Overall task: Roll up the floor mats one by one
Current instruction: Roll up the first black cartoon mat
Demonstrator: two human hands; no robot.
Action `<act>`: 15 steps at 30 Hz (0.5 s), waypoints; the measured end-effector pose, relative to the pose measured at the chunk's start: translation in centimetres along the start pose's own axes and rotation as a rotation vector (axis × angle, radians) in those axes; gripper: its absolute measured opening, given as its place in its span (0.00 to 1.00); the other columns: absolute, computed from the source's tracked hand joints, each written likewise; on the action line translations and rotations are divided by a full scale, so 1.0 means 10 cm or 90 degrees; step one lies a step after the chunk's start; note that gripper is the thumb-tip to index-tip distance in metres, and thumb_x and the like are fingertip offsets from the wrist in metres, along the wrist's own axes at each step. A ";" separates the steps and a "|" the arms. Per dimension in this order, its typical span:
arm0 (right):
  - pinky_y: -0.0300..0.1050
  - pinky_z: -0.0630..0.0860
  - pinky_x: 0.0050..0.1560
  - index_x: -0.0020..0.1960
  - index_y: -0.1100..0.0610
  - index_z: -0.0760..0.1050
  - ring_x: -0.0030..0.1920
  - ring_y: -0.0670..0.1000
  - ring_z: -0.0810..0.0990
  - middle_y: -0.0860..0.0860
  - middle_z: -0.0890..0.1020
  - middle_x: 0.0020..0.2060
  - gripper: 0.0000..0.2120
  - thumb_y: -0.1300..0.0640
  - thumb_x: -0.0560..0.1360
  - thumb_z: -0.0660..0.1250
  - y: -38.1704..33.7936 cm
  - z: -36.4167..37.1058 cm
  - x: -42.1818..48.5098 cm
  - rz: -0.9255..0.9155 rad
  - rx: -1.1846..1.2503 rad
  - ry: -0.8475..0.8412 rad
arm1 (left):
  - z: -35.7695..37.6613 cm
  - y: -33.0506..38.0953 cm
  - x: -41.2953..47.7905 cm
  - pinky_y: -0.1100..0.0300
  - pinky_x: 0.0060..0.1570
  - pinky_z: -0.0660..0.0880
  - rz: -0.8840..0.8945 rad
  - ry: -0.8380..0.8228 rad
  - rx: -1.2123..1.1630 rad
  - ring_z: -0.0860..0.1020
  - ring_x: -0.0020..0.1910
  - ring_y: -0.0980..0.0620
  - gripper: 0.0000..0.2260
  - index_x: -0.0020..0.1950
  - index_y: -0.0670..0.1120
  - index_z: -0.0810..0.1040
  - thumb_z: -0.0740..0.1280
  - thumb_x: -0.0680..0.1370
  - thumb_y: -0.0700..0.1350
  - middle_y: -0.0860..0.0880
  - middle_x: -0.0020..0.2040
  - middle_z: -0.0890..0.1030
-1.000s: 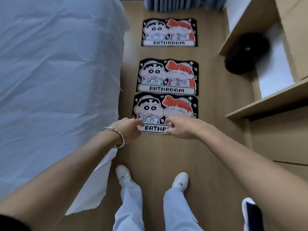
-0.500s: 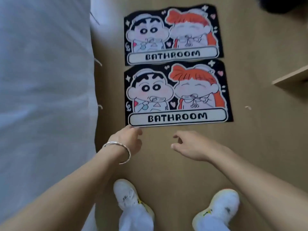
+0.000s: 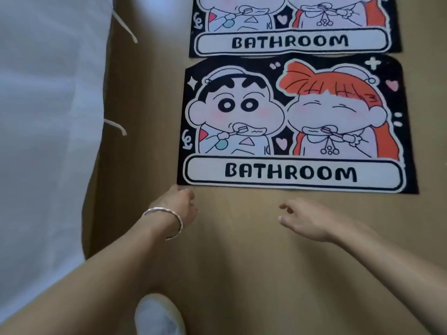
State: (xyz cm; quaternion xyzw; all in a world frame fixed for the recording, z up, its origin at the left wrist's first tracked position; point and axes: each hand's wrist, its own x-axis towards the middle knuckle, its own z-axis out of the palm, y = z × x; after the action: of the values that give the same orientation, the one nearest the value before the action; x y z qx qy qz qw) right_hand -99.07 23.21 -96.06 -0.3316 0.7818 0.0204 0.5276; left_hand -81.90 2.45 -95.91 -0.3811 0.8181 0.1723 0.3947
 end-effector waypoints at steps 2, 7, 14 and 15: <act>0.48 0.68 0.66 0.72 0.53 0.65 0.68 0.51 0.70 0.52 0.70 0.70 0.23 0.47 0.80 0.58 0.01 -0.05 0.19 -0.012 -0.023 0.005 | 0.02 0.01 0.15 0.58 0.51 0.72 -0.015 0.023 -0.037 0.74 0.50 0.47 0.14 0.64 0.49 0.71 0.57 0.79 0.49 0.48 0.58 0.69; 0.46 0.67 0.66 0.74 0.53 0.63 0.69 0.50 0.69 0.51 0.68 0.71 0.23 0.47 0.80 0.57 -0.09 -0.15 0.57 -0.061 -0.048 0.031 | 0.12 -0.08 0.57 0.55 0.56 0.71 -0.039 0.053 -0.096 0.73 0.53 0.45 0.13 0.60 0.47 0.72 0.57 0.78 0.49 0.46 0.62 0.68; 0.45 0.68 0.63 0.73 0.52 0.64 0.67 0.51 0.69 0.51 0.69 0.70 0.23 0.47 0.80 0.56 -0.06 -0.40 0.66 -0.090 -0.118 0.059 | 0.10 -0.05 0.99 0.55 0.60 0.68 -0.119 0.036 -0.088 0.71 0.62 0.41 0.14 0.64 0.39 0.72 0.58 0.80 0.43 0.39 0.65 0.69; 0.45 0.69 0.61 0.72 0.52 0.65 0.66 0.51 0.71 0.51 0.71 0.69 0.22 0.47 0.80 0.56 -0.04 -0.44 0.64 -0.087 -0.108 0.078 | 0.08 -0.05 1.02 0.56 0.54 0.70 -0.113 0.044 -0.098 0.74 0.59 0.42 0.13 0.61 0.39 0.74 0.59 0.79 0.41 0.40 0.62 0.73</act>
State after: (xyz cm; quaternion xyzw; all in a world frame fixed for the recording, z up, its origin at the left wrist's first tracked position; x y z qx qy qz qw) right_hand -103.89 18.04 -99.33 -0.4284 0.7838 0.0303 0.4487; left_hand -85.21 -2.37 -104.31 -0.4871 0.7784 0.1856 0.3498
